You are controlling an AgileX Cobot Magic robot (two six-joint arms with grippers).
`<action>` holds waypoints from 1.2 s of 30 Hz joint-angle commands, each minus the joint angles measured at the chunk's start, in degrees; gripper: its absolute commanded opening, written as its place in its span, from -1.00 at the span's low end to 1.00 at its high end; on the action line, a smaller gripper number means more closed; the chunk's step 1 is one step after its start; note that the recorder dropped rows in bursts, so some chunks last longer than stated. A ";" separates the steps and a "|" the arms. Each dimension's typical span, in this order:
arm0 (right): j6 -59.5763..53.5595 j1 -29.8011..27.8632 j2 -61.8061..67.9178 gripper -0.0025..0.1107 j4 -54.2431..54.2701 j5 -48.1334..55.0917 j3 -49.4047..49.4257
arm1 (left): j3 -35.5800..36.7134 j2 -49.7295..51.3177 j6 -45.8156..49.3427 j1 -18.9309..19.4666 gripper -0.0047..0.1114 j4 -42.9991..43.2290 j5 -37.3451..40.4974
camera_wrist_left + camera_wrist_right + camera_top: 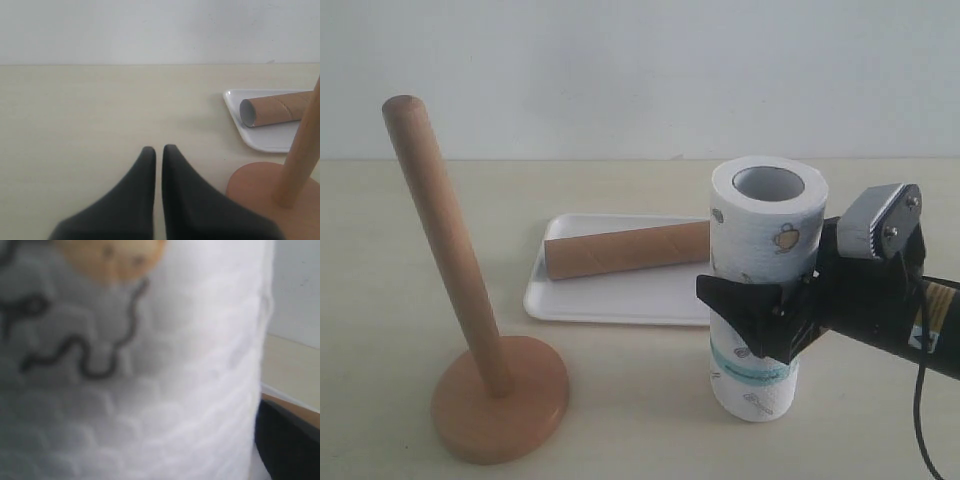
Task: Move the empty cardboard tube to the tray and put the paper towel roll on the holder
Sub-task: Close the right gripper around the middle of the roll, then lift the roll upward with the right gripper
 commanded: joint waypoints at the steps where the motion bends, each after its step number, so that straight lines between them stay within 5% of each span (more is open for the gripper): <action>1: 0.80 0.11 0.04 0.88 1.43 -0.62 -0.11 | 0.17 -0.21 0.33 0.20 -0.85 0.05 -0.04; 5: 1.02 0.11 0.04 0.68 1.67 -0.62 -0.11 | 0.17 -0.21 0.33 0.20 -0.85 0.05 -0.04; 14: 5.65 0.11 0.04 -0.90 -0.51 -0.62 -0.11 | 0.17 -0.21 0.33 0.20 -0.85 0.05 -0.04; 15: 6.46 0.11 0.04 -0.95 -0.51 -0.62 -0.11 | 0.17 -0.21 0.33 0.20 -0.85 0.05 -0.04; 36: 14.49 0.11 -8.67 -0.96 -10.40 -0.62 -0.11 | 0.17 -0.21 0.33 0.20 -0.85 0.05 -0.04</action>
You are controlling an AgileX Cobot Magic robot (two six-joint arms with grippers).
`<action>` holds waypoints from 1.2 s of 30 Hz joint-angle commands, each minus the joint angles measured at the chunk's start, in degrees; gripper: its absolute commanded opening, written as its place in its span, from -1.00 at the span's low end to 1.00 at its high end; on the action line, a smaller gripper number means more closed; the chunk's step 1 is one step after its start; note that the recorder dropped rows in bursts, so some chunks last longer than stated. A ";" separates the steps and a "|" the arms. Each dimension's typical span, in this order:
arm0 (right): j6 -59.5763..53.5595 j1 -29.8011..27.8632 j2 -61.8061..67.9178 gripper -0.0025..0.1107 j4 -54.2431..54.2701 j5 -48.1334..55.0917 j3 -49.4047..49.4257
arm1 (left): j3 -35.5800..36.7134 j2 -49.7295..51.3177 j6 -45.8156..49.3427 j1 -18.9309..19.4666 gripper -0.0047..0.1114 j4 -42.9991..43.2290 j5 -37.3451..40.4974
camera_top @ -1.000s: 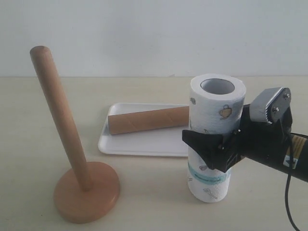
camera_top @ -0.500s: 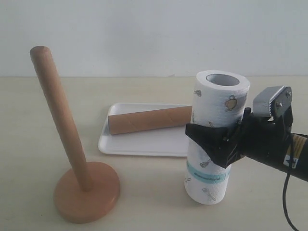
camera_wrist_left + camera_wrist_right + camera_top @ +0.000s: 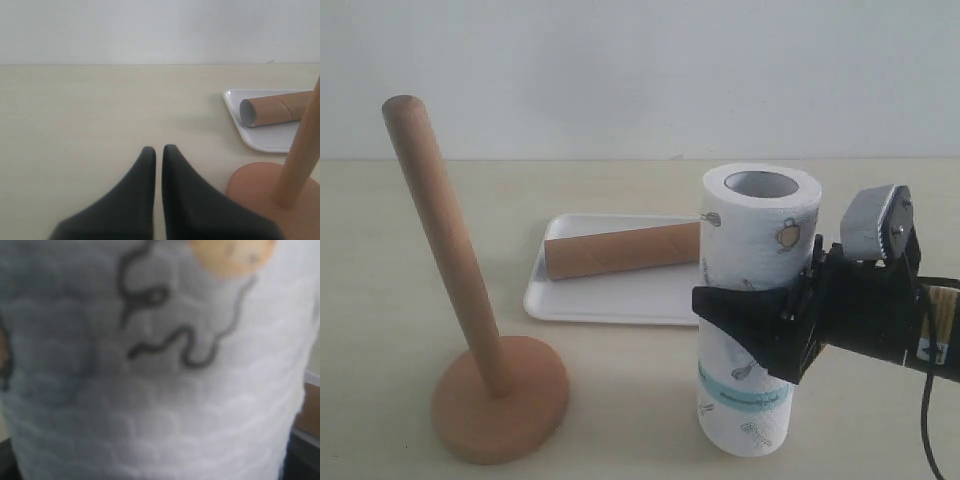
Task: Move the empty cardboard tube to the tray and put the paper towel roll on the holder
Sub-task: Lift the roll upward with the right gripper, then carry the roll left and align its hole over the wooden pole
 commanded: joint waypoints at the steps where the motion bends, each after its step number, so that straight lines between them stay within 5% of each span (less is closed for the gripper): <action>1: 5.57 0.11 -6.71 -0.96 -1.01 -1.31 -0.06 | 0.17 -0.21 0.33 0.20 -0.85 0.05 -0.04; 14: 26.27 1.66 -32.40 -0.96 -3.66 11.98 -2.07 | 0.17 -0.21 0.33 0.20 -0.85 0.05 -0.04; 21: 37.64 12.38 -35.34 -0.96 -9.71 28.16 -14.80 | 0.17 -0.21 0.33 0.20 -0.85 0.05 -0.04; 27: 35.60 23.82 -35.34 -0.96 -10.24 38.99 -25.72 | 0.17 -0.21 0.33 0.20 -0.85 0.05 -0.04; 36: 35.96 34.30 -26.91 -0.96 -10.70 43.69 -42.34 | 0.17 -0.21 0.33 0.20 -0.85 0.05 -0.04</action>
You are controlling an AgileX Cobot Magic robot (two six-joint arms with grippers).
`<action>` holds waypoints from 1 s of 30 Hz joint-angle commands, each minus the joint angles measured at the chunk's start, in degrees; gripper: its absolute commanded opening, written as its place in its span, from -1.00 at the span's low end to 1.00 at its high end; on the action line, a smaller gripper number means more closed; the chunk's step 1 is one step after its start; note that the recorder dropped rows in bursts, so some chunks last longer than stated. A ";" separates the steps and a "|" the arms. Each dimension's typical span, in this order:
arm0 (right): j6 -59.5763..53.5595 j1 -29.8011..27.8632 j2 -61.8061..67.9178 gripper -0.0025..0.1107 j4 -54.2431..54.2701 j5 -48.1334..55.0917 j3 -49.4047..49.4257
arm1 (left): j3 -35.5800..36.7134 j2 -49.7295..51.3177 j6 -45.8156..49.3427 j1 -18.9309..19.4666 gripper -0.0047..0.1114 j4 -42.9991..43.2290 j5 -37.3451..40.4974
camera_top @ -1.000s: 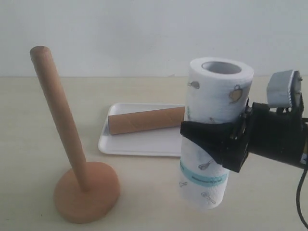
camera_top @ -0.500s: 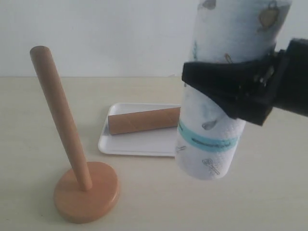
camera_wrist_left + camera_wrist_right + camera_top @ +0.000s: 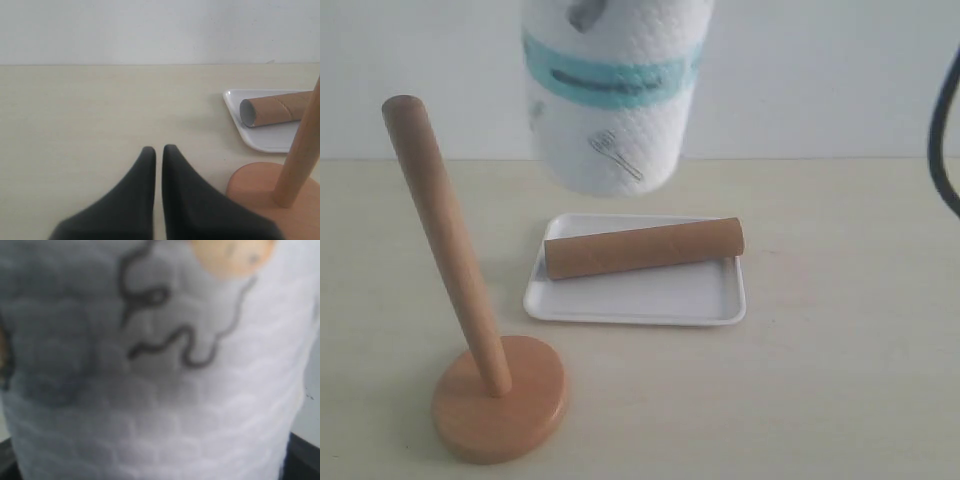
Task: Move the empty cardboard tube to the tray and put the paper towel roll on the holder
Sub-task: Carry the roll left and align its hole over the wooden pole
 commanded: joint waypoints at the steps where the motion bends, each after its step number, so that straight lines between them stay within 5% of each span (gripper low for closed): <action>1: -0.38 4.20 5.58 -0.96 -0.33 1.25 -7.76 | 0.17 -0.21 0.33 0.20 -0.85 0.05 -0.04; 14: 18.22 7.47 21.37 -0.96 -15.45 0.69 -28.35 | 0.17 -0.21 0.33 0.20 -0.85 0.05 -0.04; 22: 7.08 11.88 25.42 -0.96 -15.45 4.12 -28.87 | 0.17 -0.21 0.33 0.20 -0.85 0.05 -0.04; 30: 7.38 12.98 26.49 -0.96 -15.05 9.45 -26.43 | 0.17 -0.21 0.33 0.20 -0.85 0.05 -0.04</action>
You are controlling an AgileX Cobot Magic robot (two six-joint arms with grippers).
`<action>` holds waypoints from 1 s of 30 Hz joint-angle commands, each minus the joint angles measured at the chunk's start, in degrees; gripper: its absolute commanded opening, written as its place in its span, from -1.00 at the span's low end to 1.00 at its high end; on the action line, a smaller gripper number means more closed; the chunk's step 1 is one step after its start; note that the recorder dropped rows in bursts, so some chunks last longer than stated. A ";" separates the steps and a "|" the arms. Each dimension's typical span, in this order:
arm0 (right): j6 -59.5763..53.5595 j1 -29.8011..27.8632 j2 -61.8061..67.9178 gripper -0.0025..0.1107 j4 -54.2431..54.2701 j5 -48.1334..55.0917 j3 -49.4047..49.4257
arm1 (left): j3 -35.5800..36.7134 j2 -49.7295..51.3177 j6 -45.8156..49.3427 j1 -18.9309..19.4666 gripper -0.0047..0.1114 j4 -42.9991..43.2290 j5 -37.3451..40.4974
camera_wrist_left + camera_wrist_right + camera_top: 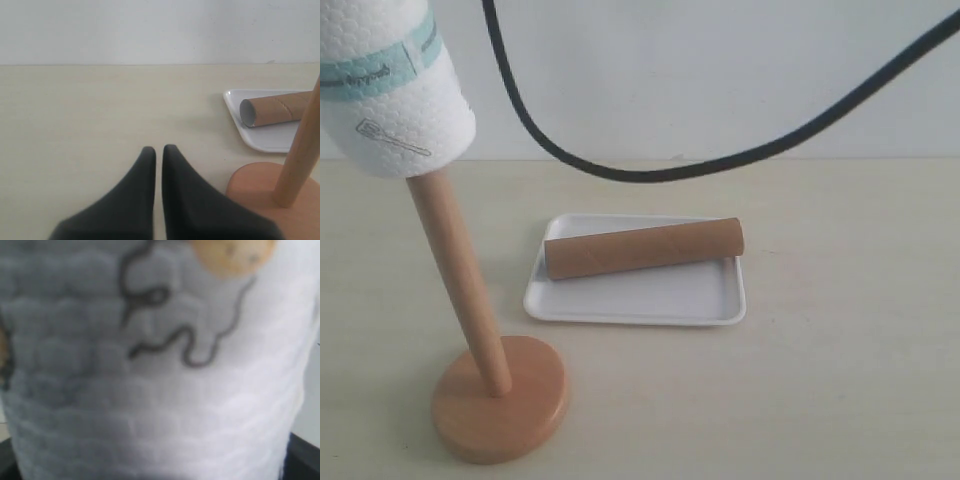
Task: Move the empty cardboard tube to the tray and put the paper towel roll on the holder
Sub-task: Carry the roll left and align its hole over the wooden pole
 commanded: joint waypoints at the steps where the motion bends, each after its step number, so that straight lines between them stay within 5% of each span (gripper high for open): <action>1: -0.49 0.03 -0.35 -0.96 0.96 1.88 1.90 | 0.17 -0.21 0.33 0.20 -0.85 0.05 -0.04; 6: -6.74 0.03 -0.35 -0.96 8.83 2.91 5.73 | 0.17 -0.21 0.33 0.20 -0.85 0.05 -0.04; 16: -48.38 -0.08 -0.35 -0.96 56.88 -11.47 17.77 | 0.17 -0.21 0.33 0.20 -0.85 0.05 -0.04; 30: -50.45 -0.65 0.70 -0.96 62.29 -19.47 27.80 | 0.17 -0.21 0.33 0.20 -0.85 0.05 -0.04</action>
